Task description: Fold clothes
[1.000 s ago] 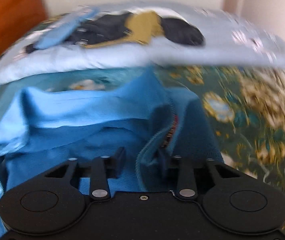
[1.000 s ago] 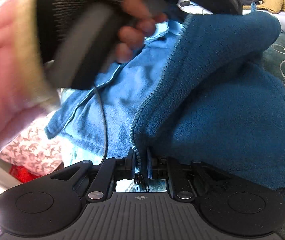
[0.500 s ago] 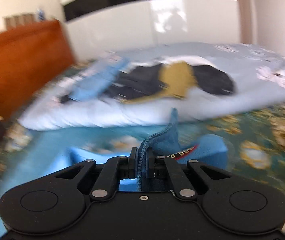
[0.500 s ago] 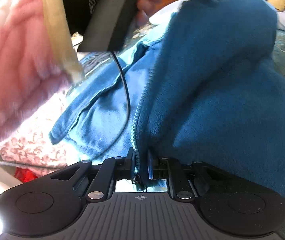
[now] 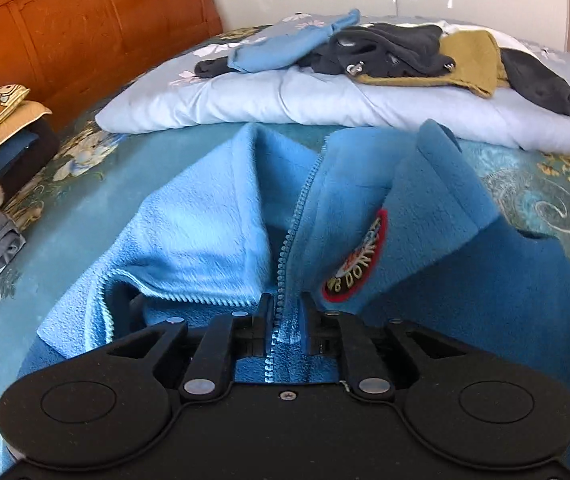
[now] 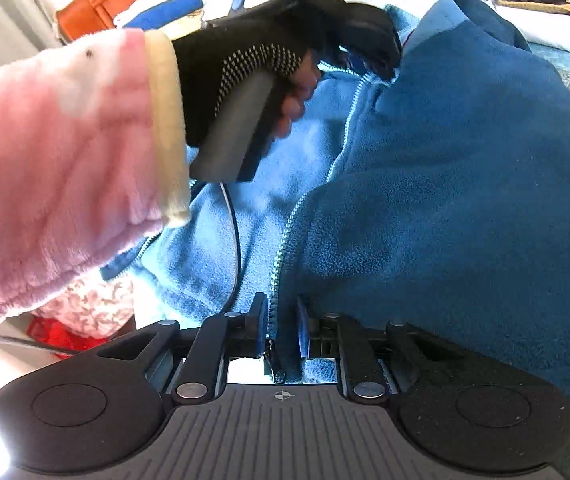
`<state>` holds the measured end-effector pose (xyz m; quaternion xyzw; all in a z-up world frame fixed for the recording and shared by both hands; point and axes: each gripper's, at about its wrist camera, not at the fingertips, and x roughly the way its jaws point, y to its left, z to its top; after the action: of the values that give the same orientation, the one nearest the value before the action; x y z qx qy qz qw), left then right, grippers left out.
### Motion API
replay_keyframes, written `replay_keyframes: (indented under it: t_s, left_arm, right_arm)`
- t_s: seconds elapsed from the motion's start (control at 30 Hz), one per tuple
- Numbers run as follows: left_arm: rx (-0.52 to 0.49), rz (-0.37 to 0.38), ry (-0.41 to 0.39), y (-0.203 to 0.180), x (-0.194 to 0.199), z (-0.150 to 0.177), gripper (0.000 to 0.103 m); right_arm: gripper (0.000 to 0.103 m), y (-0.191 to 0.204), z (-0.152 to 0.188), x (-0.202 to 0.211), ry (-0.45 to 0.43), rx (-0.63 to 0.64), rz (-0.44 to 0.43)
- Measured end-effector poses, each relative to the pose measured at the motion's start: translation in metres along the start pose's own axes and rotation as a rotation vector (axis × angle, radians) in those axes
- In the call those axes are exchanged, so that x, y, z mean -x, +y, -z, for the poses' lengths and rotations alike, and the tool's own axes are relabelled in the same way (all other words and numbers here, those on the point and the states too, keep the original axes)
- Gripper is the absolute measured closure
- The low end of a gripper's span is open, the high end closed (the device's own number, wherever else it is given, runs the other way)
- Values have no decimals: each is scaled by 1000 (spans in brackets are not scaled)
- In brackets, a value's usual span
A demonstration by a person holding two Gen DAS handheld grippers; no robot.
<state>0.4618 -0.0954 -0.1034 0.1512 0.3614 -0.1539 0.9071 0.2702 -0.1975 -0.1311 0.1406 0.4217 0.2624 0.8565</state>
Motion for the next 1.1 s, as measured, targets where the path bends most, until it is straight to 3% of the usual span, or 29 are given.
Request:
replay_keyframes:
  t_s: [0.07,0.17,0.33,0.43,0.53,0.63,0.83,1.1]
  left_arm:
    - [-1,9,-17,1,7,-3,88]
    - [21,25,-32,7,23,-8,72]
    - [13,20,-93,7,63,-6,63]
    - [47,40,-134,4,96,13,58]
    - [96,71,-165,0,125,40,54]
    - [164,92,-169,-6,146,74,53]
    - [230,107,-127,-14,171,120,52]
    - [243,66,-119,-8,183,138,51]
  right_arm:
    - [88,-4,3,11,-8,0,1]
    - [81,-5,9,35,-33,10,-8]
    - [72,-1,14,82,-121,25,5]
    - [68,-6,26,125,-231,-5,47]
    - [65,-29,37,149,-316,-63,145]
    - [63,-66,40,158,-323,-211,210]
    - [63,-107,37,138,-317,-398,127]
    - [62,-134,-1,100,-289,-432,116]
